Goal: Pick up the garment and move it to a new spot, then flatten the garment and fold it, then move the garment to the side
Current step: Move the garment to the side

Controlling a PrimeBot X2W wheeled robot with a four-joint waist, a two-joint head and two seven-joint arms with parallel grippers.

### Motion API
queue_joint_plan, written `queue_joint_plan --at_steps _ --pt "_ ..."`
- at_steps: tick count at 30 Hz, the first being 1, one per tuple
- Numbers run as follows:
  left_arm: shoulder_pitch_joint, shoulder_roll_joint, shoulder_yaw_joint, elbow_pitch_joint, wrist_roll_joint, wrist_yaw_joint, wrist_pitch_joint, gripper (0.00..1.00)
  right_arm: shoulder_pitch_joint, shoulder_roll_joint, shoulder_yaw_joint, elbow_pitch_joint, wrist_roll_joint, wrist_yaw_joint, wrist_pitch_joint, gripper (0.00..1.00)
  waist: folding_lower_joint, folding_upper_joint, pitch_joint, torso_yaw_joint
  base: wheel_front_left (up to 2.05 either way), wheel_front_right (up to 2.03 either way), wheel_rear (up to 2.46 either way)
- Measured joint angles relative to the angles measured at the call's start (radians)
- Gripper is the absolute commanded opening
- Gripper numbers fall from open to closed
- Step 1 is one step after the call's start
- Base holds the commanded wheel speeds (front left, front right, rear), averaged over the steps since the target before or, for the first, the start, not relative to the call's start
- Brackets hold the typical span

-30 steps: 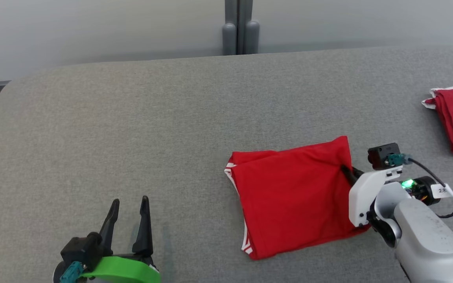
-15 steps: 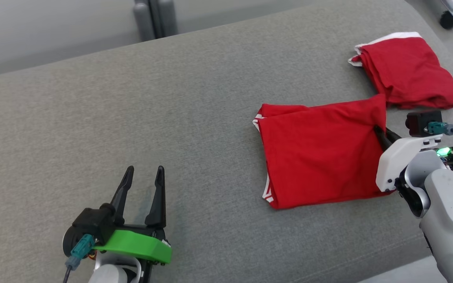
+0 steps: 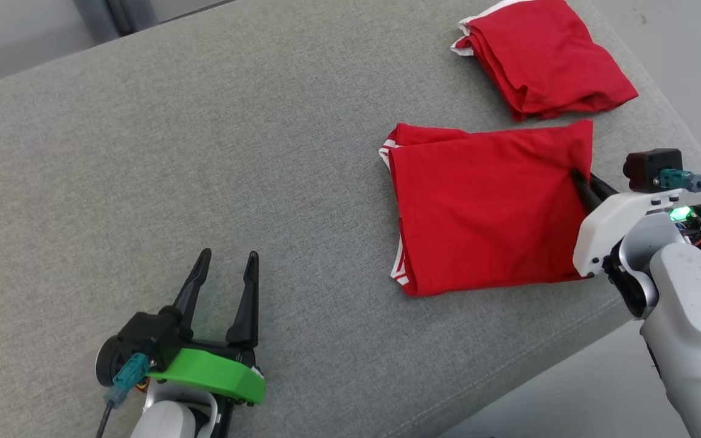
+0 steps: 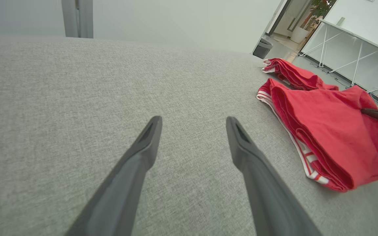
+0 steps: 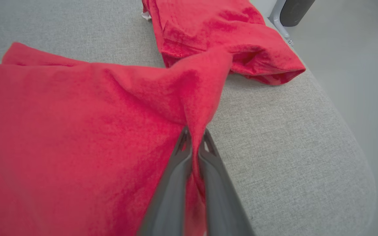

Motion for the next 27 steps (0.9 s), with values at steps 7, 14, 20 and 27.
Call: queue_joint_plan --at_steps 7,14,20,27 --pt "-0.006 0.002 -0.006 -0.004 -0.002 0.0 0.0 1.0 -0.05 -0.018 0.008 -0.04 -0.013 0.0 0.019 0.0 0.0 0.0 0.012 0.016 0.0 0.0 0.0" --pt "-0.014 0.002 -0.007 -0.01 -0.006 0.001 0.0 1.0 -0.183 -0.057 0.024 -0.072 -0.029 0.0 0.087 0.0 0.0 0.0 0.019 0.053 0.0 0.0 0.0" --pt "-0.027 0.001 -0.013 -0.009 -0.009 0.001 -0.002 1.0 -0.31 -0.098 0.016 -0.049 -0.027 0.0 0.132 0.0 0.0 0.0 0.04 0.084 0.0 0.0 0.0" --pt "-0.044 -0.002 -0.021 -0.005 -0.009 0.001 -0.003 1.0 -0.411 -0.187 -0.008 0.026 -0.023 0.0 0.171 0.0 0.0 0.0 0.068 0.129 0.0 0.0 0.0"
